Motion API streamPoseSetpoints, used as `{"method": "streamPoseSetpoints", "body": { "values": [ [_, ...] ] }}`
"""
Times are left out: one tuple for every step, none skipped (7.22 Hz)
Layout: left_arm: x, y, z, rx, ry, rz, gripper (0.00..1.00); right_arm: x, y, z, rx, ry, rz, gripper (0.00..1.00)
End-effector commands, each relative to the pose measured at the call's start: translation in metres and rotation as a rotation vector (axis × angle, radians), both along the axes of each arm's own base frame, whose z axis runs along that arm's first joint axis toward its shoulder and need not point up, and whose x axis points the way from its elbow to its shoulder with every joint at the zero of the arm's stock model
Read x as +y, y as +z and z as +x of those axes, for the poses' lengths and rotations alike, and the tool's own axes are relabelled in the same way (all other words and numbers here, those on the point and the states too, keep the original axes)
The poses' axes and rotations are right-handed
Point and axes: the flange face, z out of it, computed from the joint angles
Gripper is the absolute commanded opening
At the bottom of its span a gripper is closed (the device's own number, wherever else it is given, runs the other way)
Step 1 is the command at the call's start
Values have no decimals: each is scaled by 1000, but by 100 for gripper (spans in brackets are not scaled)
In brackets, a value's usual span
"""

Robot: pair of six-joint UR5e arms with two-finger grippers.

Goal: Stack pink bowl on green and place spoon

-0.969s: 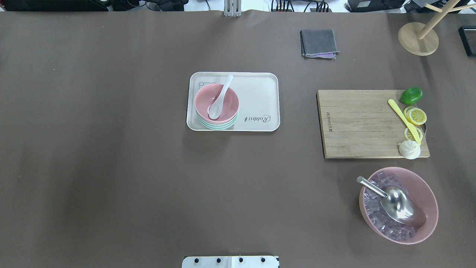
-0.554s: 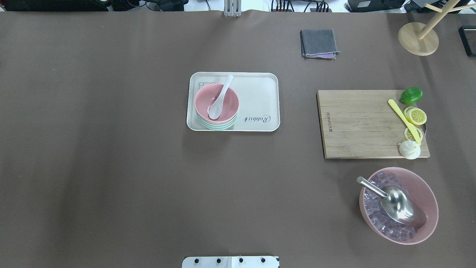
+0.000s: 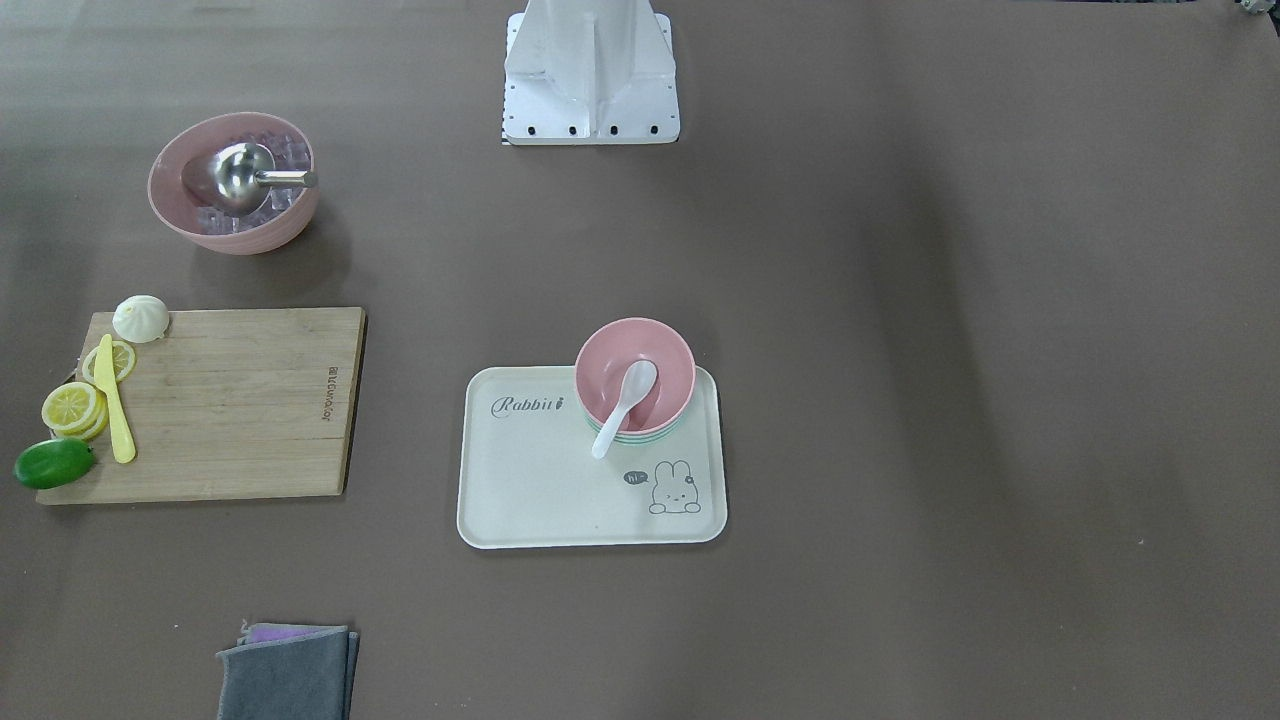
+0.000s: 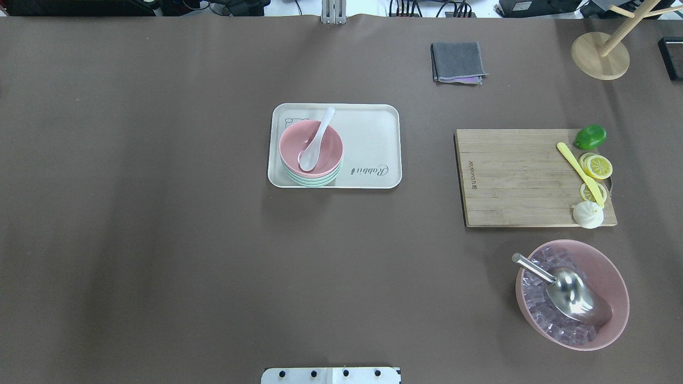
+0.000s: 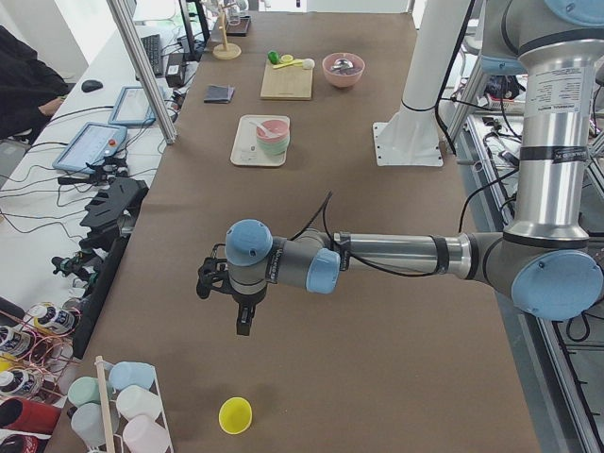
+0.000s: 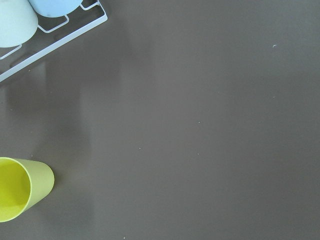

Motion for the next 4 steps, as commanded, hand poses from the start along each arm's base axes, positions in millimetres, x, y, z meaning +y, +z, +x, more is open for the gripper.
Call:
{"method": "streamPoseSetpoints", "body": {
  "values": [
    [2,2,0,0,0,-5,98,-2,0,1,18,-5,8,100],
    [3,3,-1,0,-1,-6,98,-1,-1,1,15,-3,7,100],
    [7,7,-1,-1,4,-8,98,1,1,1,12,-3,3,100],
    [8,5,-3,-1,1,-5,98,2,2,1,12,1,-2,100]
  ]
}}
